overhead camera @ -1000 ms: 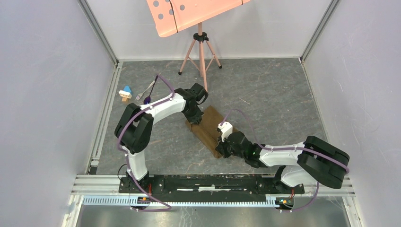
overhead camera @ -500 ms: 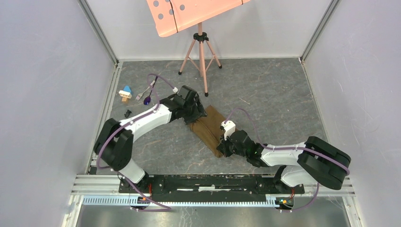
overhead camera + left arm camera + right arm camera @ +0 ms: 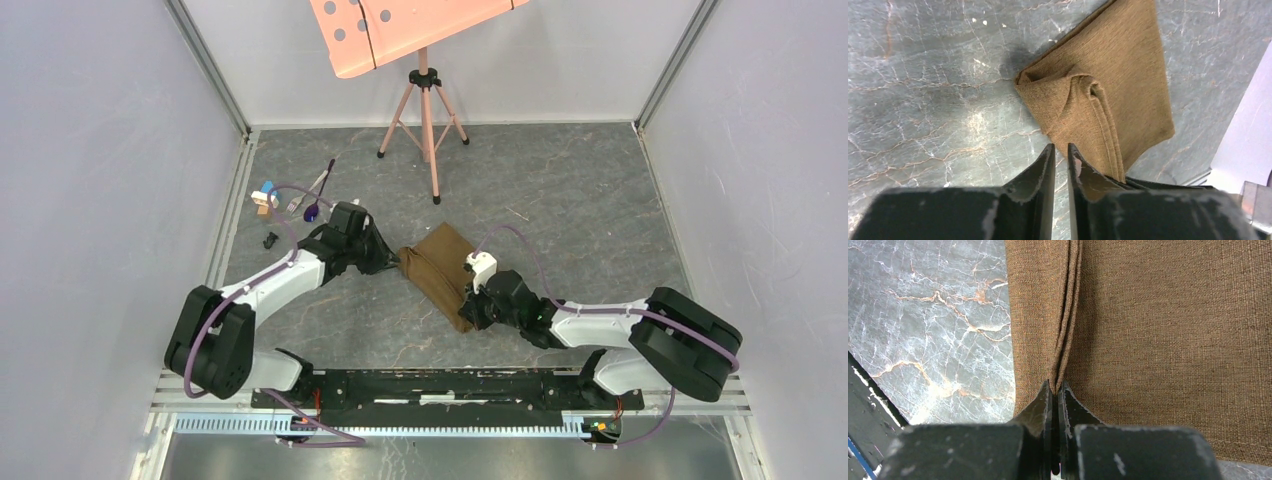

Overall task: Fold the napkin into a case and place the utensils inside
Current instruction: Fold the lower triangle-folded napkin at the center of the board.

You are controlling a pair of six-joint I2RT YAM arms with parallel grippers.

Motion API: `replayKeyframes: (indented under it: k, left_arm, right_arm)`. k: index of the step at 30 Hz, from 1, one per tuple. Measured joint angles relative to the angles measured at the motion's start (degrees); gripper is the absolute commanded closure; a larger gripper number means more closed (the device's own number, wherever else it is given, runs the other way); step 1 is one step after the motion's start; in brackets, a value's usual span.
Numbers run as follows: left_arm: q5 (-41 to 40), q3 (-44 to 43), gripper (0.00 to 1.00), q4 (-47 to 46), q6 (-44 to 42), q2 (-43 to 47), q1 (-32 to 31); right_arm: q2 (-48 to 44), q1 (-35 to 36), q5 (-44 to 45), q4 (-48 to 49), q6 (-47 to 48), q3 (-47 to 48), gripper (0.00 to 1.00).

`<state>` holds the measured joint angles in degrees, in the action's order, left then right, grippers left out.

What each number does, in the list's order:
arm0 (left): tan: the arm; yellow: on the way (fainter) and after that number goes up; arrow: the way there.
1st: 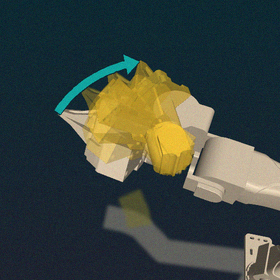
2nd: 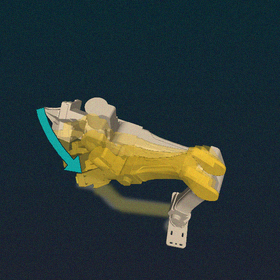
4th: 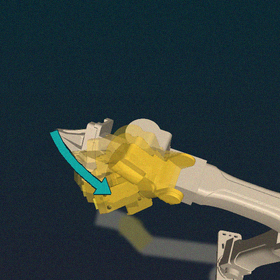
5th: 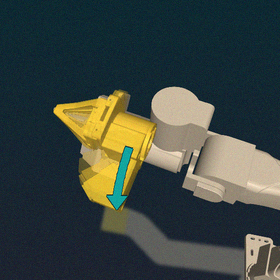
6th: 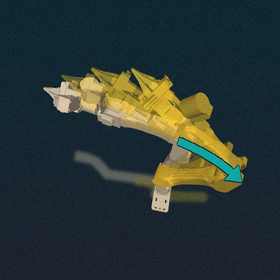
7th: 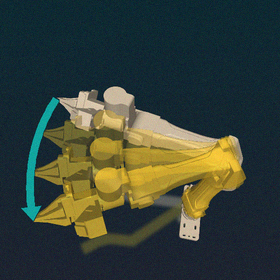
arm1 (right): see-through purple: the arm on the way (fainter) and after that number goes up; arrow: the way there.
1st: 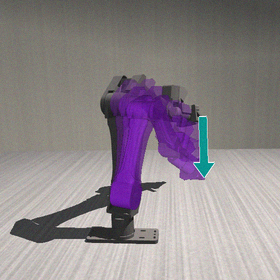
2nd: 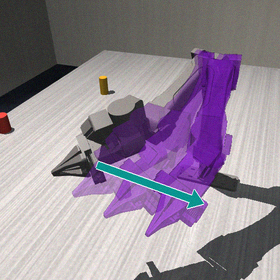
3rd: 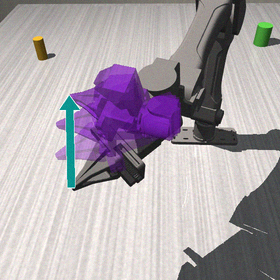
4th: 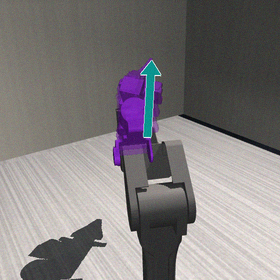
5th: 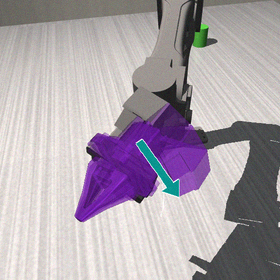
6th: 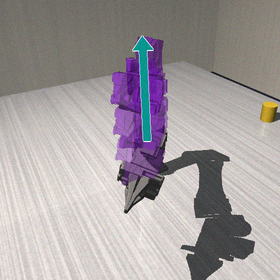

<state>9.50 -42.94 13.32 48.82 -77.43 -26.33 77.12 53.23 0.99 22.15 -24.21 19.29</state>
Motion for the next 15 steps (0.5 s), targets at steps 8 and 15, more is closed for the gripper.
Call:
replayKeyframes:
  k: [8, 15]
  left_arm:
    - [6.4, 1.4, 0.81, -6.2, -0.3, -5.6, 1.9]
    - [8.6, -0.3, 0.81, -8.4, -0.3, -9.8, 2.7]
  right_arm:
    - [1.9, -1.7, -3.0, -4.4, 1.3, 3.8, 1.00]
    - [2.7, -3.0, -4.9, -5.7, 2.0, 4.9, 1.00]
